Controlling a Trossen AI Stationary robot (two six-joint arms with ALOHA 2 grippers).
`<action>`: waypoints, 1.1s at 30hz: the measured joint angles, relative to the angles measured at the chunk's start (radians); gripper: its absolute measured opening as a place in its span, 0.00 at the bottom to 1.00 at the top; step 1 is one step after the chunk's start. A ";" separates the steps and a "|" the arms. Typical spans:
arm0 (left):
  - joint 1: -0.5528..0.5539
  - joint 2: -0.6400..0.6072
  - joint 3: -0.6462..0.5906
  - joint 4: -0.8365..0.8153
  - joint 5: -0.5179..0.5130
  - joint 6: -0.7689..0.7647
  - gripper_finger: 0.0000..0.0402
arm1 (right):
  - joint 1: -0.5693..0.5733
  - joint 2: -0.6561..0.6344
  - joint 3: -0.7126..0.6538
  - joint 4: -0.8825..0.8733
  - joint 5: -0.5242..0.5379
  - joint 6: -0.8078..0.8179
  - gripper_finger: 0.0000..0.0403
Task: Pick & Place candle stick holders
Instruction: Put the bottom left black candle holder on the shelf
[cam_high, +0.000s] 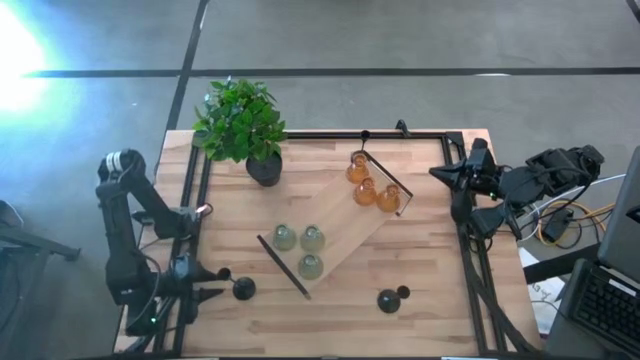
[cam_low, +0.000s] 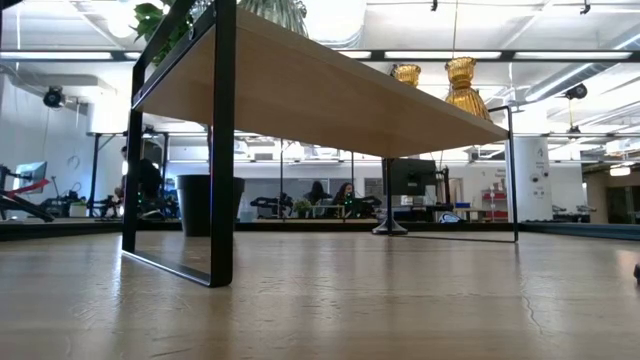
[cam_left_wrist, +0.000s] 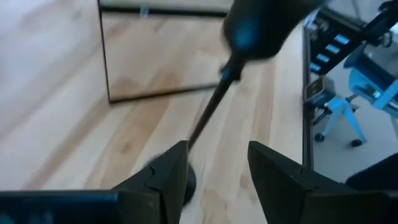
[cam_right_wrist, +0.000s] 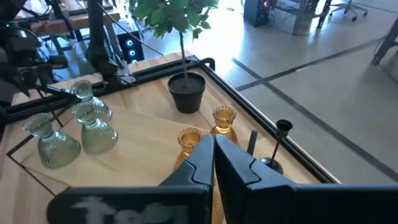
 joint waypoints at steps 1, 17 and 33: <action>0.000 -0.003 0.000 -0.001 -0.024 0.018 0.43 | 0.000 0.000 0.000 0.000 0.000 0.001 0.02; 0.050 -0.011 0.000 -0.015 -0.137 0.153 0.42 | 0.000 0.000 0.000 0.024 0.000 0.000 0.02; 0.087 -0.007 -0.011 0.006 -0.079 0.180 0.42 | 0.000 0.000 0.000 0.021 0.017 -0.009 0.02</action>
